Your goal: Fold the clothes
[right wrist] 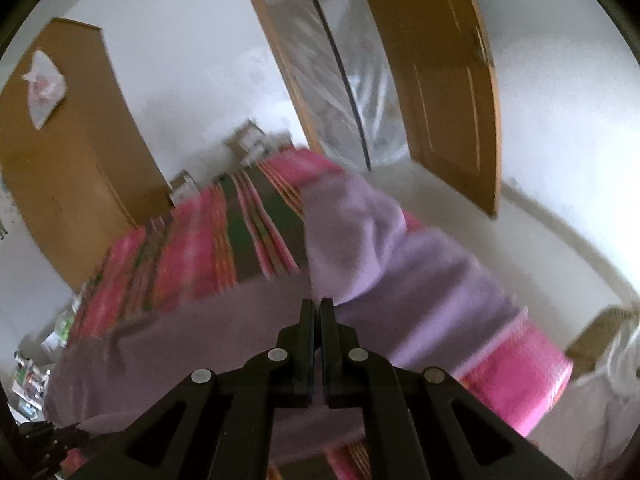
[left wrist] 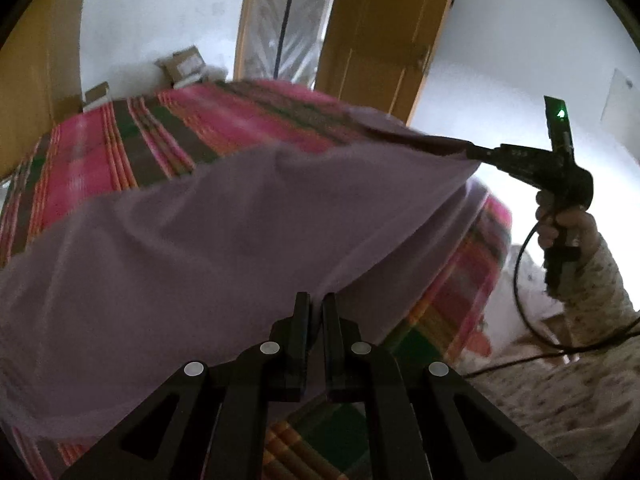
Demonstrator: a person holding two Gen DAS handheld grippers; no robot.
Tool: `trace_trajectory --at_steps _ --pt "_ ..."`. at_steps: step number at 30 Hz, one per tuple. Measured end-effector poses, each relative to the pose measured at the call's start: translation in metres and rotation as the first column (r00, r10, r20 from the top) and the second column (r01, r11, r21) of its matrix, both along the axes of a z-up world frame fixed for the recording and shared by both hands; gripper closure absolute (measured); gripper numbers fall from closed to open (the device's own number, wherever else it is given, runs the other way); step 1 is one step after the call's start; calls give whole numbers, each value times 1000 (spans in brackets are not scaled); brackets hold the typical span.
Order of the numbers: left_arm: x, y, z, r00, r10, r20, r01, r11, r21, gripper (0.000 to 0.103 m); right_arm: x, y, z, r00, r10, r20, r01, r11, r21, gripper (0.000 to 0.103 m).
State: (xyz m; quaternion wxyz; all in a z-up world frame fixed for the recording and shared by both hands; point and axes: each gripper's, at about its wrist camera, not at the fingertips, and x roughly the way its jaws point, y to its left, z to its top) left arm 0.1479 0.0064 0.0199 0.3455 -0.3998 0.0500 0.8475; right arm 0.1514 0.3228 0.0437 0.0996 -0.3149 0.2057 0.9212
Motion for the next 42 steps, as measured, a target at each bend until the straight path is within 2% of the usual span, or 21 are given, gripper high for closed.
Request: trace_trajectory --at_steps 5,11,15,19,28,32,36,39,42 --pt "4 -1 -3 1000 -1 5 1 1000 -2 97 6 4 -18 1000 -13 29 14 1000 -19 101" --pt "7 0 3 1000 10 -7 -9 1000 23 97 14 3 -8 1000 -9 -21 9 1000 6 101" --pt "16 3 4 1000 -2 -31 2 1000 7 97 14 2 -12 1000 -12 -8 12 1000 23 101" --pt "10 6 -14 1000 -3 30 4 1000 -25 97 14 6 -32 999 -18 37 19 1000 -18 101" --pt "18 5 -19 998 -45 41 47 998 -51 96 22 10 -46 998 1 66 -1 1000 -1 99" --pt "18 -1 -20 995 -61 76 63 998 -26 96 23 10 -44 996 9 86 -9 1000 1 97" --pt "20 -2 -13 995 -79 65 80 997 -16 96 30 3 -29 997 -21 72 15 997 78 94" --pt "19 -1 0 995 -95 38 94 995 36 96 35 -3 -17 998 -35 48 29 991 133 93" --pt "9 9 5 995 -96 26 94 993 70 96 30 -16 -12 1000 22 7 -22 989 144 93"
